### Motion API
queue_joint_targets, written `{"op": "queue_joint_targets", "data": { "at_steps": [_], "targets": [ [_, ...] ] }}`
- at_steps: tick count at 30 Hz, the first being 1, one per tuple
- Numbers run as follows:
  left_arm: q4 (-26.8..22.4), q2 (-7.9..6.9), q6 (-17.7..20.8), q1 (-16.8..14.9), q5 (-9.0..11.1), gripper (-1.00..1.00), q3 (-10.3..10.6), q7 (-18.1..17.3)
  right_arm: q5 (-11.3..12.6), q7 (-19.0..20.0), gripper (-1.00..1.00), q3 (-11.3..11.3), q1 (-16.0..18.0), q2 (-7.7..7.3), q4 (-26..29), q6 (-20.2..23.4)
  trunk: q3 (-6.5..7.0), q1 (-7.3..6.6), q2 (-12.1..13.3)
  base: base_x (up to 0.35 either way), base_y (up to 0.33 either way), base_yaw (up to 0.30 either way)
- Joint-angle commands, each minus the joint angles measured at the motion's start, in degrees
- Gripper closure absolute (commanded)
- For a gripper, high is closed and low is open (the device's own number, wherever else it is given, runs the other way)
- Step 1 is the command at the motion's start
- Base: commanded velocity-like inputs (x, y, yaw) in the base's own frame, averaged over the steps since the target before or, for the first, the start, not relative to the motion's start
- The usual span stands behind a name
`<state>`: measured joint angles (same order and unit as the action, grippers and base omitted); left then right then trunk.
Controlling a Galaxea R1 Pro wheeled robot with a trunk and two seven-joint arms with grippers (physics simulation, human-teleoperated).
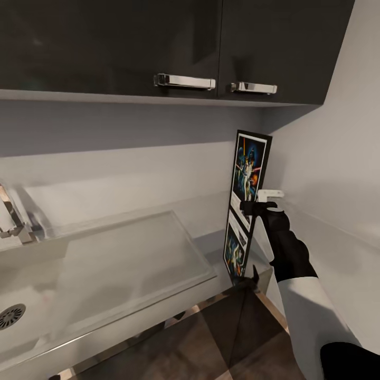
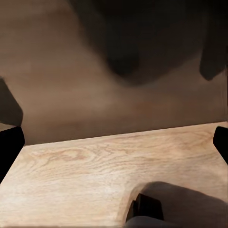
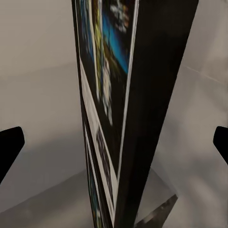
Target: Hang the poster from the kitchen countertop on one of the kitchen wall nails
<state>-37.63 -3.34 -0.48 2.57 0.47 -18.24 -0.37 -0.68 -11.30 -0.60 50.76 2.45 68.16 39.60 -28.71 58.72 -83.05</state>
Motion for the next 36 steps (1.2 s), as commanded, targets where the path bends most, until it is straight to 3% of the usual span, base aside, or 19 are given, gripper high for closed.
{"op": "queue_joint_targets", "data": {
  "at_steps": [1,8,9,36],
  "targets": [
    [-3.77,0.0,-0.31,-0.02,-0.29,-1.0,0.05,-0.16,-0.06,-0.21,-1.0,-0.07,0.04,0.01,0.04,0.31,-0.04,0.01,-0.03,0.044,0.0,0.0],
    [-3.77,0.0,-0.31,-0.02,-0.29,-1.0,0.05,-0.16,-0.09,-0.21,-1.0,-0.06,0.04,0.01,0.04,0.31,-0.04,0.01,-0.03,0.015,0.0,0.0],
    [-3.77,0.0,-0.31,-0.02,-0.29,-1.0,0.05,-0.16,-0.09,-0.21,1.0,-0.04,0.04,0.01,0.04,0.31,-0.04,0.01,-0.03,0.004,0.0,0.0],
    [-3.77,0.0,-0.31,-0.02,-0.29,-1.0,0.05,-0.16,-0.03,-0.2,1.0,-0.02,0.04,0.01,0.04,0.31,-0.04,0.01,-0.03,0.0,0.0,0.0]
  ]
}}
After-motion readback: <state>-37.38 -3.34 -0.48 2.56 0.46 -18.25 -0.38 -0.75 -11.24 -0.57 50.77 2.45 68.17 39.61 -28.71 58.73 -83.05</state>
